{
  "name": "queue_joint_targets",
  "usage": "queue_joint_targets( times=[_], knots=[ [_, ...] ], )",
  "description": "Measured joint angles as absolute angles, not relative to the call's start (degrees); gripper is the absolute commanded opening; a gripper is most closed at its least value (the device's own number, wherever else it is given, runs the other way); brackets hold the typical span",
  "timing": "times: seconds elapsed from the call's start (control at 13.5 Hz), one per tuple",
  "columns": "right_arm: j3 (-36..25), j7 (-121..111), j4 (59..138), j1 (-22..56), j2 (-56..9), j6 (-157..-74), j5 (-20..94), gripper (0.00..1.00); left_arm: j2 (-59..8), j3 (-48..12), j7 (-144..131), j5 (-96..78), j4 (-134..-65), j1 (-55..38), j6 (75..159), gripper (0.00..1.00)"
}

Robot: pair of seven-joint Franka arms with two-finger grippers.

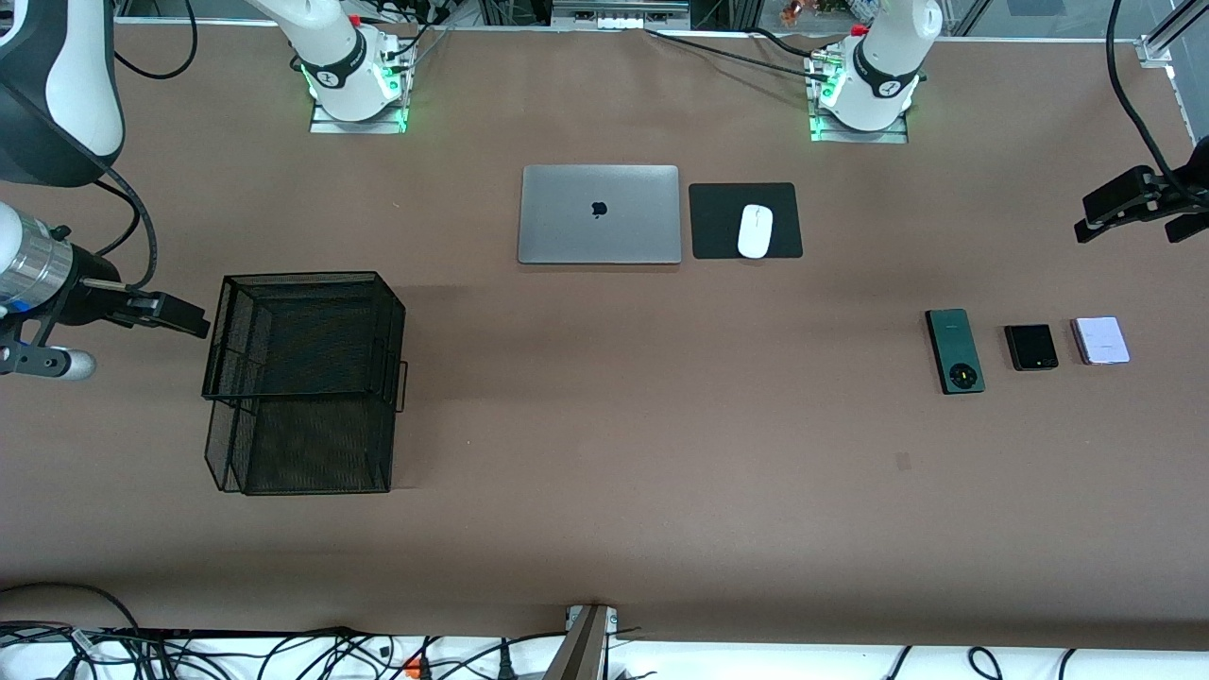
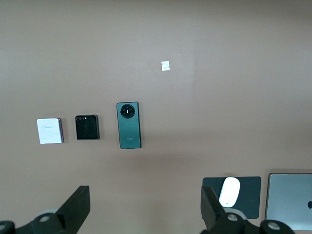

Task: Place phones with both arms
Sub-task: 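Reach the left gripper down to the green phone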

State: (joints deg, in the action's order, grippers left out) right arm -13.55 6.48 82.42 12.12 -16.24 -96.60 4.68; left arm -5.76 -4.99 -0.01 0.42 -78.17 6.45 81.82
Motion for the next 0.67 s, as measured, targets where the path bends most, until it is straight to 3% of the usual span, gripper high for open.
queue_joint_targets(
  times=[0.67],
  knots=[
    [-13.55,6.48,82.42,12.12,-16.24,-96.6,4.7,1.0,-5.76,-4.56,0.0,0.42,-78.76,6.5,81.71,1.0]
  ],
)
